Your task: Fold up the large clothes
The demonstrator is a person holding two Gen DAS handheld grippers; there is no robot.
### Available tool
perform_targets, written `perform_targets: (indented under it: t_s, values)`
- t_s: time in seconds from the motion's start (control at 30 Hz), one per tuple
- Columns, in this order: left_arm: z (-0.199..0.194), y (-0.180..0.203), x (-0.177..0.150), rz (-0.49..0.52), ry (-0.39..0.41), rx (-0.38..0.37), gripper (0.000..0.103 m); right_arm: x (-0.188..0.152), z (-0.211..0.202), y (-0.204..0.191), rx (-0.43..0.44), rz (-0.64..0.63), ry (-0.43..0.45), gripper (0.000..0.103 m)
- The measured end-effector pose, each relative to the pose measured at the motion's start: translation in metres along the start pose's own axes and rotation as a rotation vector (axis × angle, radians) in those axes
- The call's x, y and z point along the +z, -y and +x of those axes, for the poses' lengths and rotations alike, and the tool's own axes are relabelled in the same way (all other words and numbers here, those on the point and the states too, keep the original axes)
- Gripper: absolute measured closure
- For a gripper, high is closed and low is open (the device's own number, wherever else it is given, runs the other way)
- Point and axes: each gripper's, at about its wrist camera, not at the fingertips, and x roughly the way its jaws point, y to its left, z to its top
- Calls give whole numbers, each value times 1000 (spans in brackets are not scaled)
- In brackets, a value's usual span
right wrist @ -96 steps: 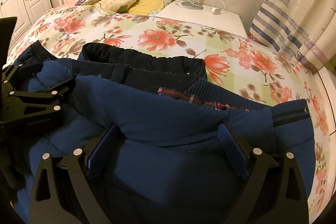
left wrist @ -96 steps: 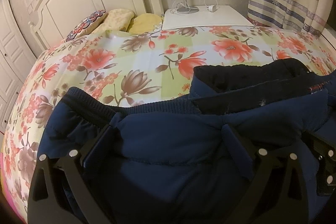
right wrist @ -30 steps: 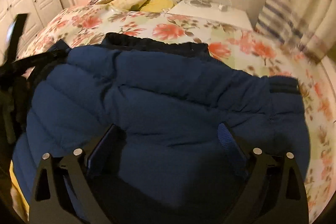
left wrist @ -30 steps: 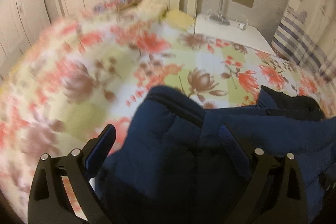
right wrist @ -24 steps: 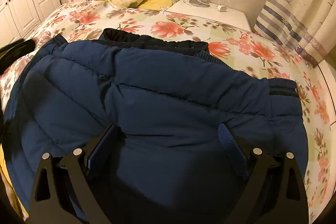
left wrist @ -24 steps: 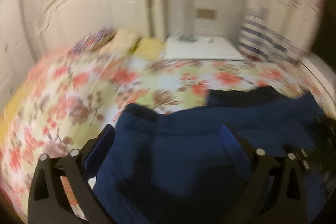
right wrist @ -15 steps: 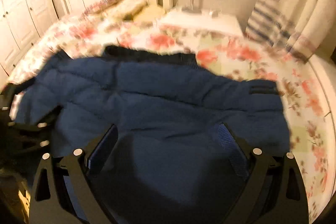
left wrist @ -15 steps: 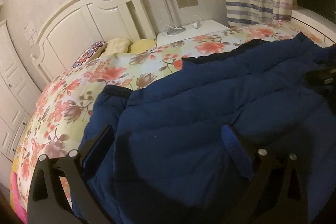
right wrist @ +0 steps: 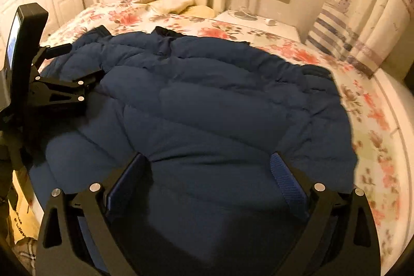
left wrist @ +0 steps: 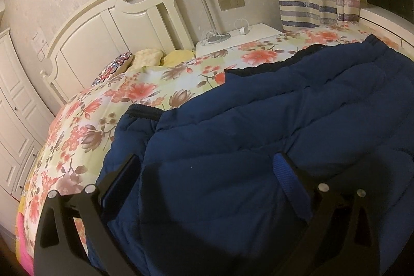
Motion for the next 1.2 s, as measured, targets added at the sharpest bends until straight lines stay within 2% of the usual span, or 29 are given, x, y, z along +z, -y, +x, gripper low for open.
perform_targets:
  t_s: [0.07,0.2,0.27,0.3,0.4,0.47,0.5,0.57,0.63,0.73,0.83,0.87,1.0,1.1,1.2]
  values:
    - [0,0,-1,-1,-1,0,2,-3,-13,-8,-13,-12,25,9]
    - [1,0,-1,-7,-6,-7,2,-25,-37,-24,85,-28,81,9]
    - [2,-1,-1,-12,-9,-13,2,-40,-29,-37,69,-89,49,9]
    - [3,-2,-1,-16,-12,-18,2,-47,-27,-40,51,-112,76,8]
    - [4,-3,-2,-23,-19,-23,2,-55,-40,-28,98,-34,70,8]
    - [5,-4,-3,-27,-24,-28,2,-66,-60,-18,178,26,90,8]
    - [5,-4,-2,-29,-25,-29,2,-78,-72,-7,276,93,98,8]
    - [6,-4,-2,-30,-27,-29,2,-102,-85,6,400,209,96,8]
    - [6,-4,-2,-28,-28,-26,2,-132,-93,20,459,323,79,8]
    - [7,-3,-2,-30,-29,-28,2,-163,-93,39,440,464,61,8]
    - [8,-4,-2,-37,-34,-36,2,-174,-79,53,436,564,35,7]
    - [8,-5,-3,-40,-36,-40,2,-174,-78,56,450,580,57,7]
    - [13,-11,-2,-71,-55,-84,2,-148,-58,66,365,615,112,6]
    - [14,-12,-3,-77,-58,-86,2,-126,-38,79,374,723,166,4]
    - [14,-11,-3,-77,-58,-71,2,-106,-23,84,324,814,188,4]
